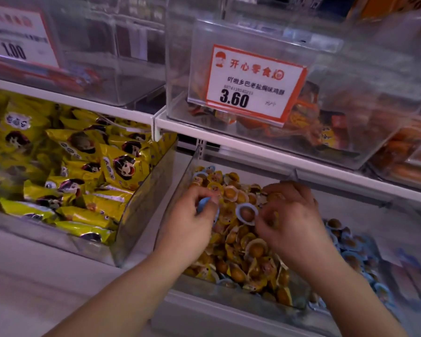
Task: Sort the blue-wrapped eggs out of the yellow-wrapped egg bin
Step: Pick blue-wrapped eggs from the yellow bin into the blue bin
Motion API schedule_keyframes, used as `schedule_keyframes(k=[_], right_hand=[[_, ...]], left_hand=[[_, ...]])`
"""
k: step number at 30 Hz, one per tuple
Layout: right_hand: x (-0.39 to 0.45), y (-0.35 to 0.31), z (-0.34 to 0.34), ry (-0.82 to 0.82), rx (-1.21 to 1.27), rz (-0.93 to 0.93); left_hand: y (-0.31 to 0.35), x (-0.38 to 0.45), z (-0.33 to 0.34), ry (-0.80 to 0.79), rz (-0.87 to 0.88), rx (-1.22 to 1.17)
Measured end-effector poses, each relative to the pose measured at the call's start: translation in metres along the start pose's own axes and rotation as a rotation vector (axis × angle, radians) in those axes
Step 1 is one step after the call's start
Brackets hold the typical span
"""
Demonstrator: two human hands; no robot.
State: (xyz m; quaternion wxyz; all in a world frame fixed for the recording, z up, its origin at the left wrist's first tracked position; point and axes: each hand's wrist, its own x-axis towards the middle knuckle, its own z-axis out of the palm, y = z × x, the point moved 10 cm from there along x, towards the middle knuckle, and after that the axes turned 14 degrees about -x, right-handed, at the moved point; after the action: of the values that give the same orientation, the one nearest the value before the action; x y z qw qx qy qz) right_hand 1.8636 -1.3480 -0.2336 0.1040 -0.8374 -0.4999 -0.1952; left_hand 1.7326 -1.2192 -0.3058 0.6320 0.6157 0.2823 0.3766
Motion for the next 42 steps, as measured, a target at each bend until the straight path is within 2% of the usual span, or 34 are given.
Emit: schedule_keyframes(k=[2, 4, 6, 9, 11, 12, 15, 17, 21, 29, 33, 42], right_hand=[[-0.008, -0.007, -0.01, -0.002, 0.266, 0.016], [-0.015, -0.022, 0.003, -0.084, 0.392, -0.017], [-0.022, -0.03, 0.016, -0.109, 0.414, -0.046], [-0.029, -0.028, 0.025, -0.104, 0.399, -0.015], [-0.033, -0.03, 0.033, -0.181, 0.37, -0.051], [-0.037, -0.034, 0.042, -0.273, 0.368, -0.1], [-0.058, -0.048, 0.067, -0.624, 0.32, -0.271], [-0.069, -0.052, 0.075, -0.743, 0.234, -0.336], [-0.076, -0.054, 0.079, -0.75, 0.124, -0.369], [-0.066, -0.043, 0.097, -0.828, -0.047, -0.24], [-0.071, -0.056, 0.105, -0.882, -0.067, -0.249], [-0.076, -0.06, 0.092, -0.958, 0.128, -0.315]], left_hand=[[-0.009, -0.004, 0.014, -0.007, -0.156, -0.185], [-0.013, -0.01, 0.034, -0.115, -0.266, -0.304], [-0.012, -0.012, 0.043, -0.225, -0.257, -0.25], [-0.023, -0.017, 0.031, -0.219, -0.296, -0.107], [-0.032, -0.022, 0.025, -0.21, -0.343, -0.11], [-0.03, -0.021, 0.022, -0.202, -0.309, -0.072], [-0.009, -0.006, 0.004, -0.15, -0.057, 0.156], [-0.002, 0.0, -0.002, -0.144, -0.003, 0.179], [-0.003, 0.0, 0.0, -0.16, 0.015, 0.241], [0.004, -0.005, 0.003, -0.176, 0.066, 0.266], [0.001, -0.006, 0.002, -0.165, 0.072, 0.285], [-0.002, -0.002, 0.001, -0.166, 0.084, 0.265]])
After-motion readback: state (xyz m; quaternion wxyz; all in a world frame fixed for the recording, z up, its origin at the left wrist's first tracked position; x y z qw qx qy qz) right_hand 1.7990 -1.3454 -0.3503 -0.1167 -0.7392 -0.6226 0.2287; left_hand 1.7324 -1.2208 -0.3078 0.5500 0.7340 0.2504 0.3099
